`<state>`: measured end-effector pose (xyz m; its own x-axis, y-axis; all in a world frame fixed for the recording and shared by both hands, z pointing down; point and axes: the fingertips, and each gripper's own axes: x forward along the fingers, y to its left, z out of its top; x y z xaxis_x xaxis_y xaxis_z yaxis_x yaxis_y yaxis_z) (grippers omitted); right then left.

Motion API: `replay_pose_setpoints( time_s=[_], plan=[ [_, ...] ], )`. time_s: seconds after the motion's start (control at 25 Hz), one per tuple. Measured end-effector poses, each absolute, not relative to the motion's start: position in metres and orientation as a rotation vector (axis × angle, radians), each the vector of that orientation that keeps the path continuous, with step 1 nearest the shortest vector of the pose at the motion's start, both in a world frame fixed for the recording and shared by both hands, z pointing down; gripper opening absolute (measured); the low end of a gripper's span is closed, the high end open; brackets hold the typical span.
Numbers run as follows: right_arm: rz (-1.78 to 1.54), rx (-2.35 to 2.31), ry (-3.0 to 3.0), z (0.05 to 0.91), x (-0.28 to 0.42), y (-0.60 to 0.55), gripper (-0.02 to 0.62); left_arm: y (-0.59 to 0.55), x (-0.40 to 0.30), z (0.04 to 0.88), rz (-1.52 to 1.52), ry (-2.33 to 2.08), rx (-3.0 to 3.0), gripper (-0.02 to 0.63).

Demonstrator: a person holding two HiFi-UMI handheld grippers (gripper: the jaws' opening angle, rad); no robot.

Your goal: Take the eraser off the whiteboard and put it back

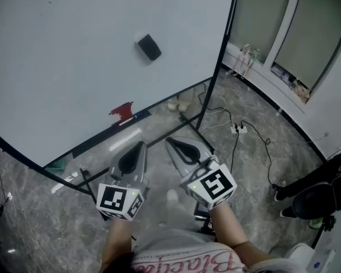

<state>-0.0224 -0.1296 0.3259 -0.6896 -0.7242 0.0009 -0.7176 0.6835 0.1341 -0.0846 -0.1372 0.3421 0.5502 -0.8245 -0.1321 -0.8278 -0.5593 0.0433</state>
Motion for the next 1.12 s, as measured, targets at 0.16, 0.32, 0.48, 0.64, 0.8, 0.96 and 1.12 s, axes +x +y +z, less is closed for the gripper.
replay_pose_setpoints(
  time_s=[0.16,0.32,0.48,0.64,0.8,0.96,1.12],
  plan=[
    [-0.247,1.159,-2.857,0.319,-0.015,-0.166,0.002,-0.169,-0.084,0.343,0.205,1.487,-2.73,0.0],
    [-0.286,1.193,-2.839,0.307,-0.007,-0.215,0.003,-0.204,-0.082,0.343,0.206,1.52,-2.707,0.0],
    [-0.329,1.211,-2.845,0.288,-0.01,-0.267,0.066,-0.239,-0.084,0.335,0.224,1.549,-2.668,0.0],
    [-0.389,1.194,-2.849,0.27,-0.017,-0.315,0.13,-0.269,-0.084,0.327,0.234,1.596,-2.623,0.0],
    [-0.448,1.177,-2.826,0.256,-0.029,-0.355,0.182,-0.291,-0.086,0.322,0.234,1.65,-2.578,0.0],
    [-0.509,1.218,-2.767,0.244,-0.042,-0.391,0.221,-0.305,-0.091,0.324,0.228,1.68,-2.558,0.0],
    [-0.566,1.216,-2.683,0.245,-0.06,-0.416,0.28,-0.315,-0.102,0.328,0.23,1.706,-2.557,0.0]
  ],
)
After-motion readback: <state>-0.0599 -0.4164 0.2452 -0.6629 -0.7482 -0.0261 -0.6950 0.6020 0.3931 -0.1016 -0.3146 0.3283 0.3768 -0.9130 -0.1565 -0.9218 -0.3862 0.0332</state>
